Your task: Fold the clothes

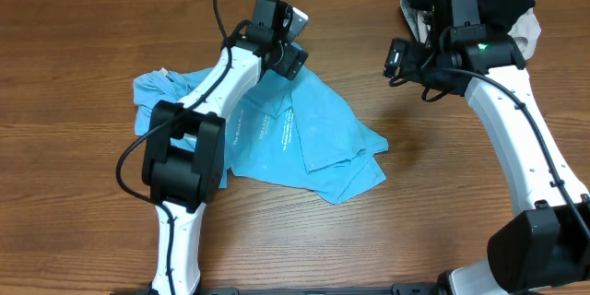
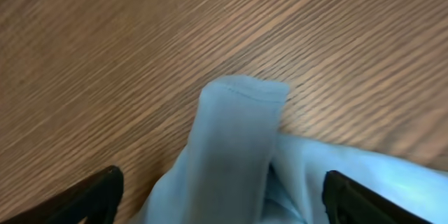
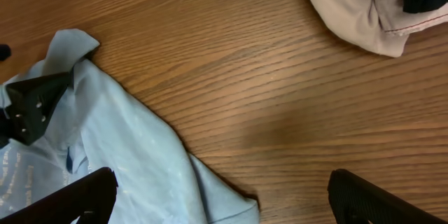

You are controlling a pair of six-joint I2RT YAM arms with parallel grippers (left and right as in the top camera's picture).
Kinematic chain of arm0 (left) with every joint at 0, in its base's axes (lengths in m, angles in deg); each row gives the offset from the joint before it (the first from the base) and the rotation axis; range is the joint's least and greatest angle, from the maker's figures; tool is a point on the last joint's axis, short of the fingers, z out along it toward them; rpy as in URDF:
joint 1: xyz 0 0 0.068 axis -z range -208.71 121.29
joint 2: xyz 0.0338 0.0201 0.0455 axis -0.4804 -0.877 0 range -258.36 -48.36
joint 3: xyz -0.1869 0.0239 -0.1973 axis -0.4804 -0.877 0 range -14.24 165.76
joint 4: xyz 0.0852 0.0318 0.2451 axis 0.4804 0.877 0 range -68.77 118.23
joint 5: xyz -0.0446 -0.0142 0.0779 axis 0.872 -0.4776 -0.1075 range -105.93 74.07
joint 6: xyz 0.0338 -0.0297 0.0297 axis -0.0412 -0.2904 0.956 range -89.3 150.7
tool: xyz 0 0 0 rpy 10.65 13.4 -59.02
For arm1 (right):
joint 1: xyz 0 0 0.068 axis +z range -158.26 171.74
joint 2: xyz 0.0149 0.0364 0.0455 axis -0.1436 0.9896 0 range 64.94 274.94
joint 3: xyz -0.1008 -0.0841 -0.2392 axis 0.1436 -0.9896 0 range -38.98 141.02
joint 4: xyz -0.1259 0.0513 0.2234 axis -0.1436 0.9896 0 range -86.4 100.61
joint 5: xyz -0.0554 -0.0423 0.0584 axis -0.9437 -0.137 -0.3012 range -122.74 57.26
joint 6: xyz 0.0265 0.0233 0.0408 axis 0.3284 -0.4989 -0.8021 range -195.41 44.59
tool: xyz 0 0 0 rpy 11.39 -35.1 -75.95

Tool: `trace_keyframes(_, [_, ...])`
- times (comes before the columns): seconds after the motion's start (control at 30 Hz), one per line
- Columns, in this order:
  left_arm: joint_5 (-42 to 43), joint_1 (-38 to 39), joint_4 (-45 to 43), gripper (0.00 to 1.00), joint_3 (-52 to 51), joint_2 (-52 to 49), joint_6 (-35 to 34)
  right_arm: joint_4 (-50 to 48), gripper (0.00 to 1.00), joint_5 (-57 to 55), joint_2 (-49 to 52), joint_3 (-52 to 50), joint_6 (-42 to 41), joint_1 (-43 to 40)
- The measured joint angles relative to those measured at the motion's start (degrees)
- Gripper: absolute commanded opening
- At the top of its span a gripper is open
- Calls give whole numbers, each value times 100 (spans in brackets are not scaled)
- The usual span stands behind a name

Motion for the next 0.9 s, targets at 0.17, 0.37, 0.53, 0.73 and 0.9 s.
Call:
trace_keyframes(0.17, [-59, 7, -201, 86, 20, -157, 11, 0, 100, -4, 0, 0, -22, 0])
trace_keyframes(0.37, [33, 46, -271, 80, 24, -197, 166, 0, 100, -17, 0, 0, -26, 0])
trace_keyframes(0.53, [85, 122, -378, 76, 44, -264, 192, 0, 100, -20, 0, 0, -26, 0])
trace_keyframes(0.73, [90, 136, -503, 65, 48, -348, 269, 2, 100, -22, 0, 0, -26, 0])
trace_keyframes(0.9, [90, 136, -505, 56, 48, -367, 313, -61, 100, -22, 0, 0, -26, 0])
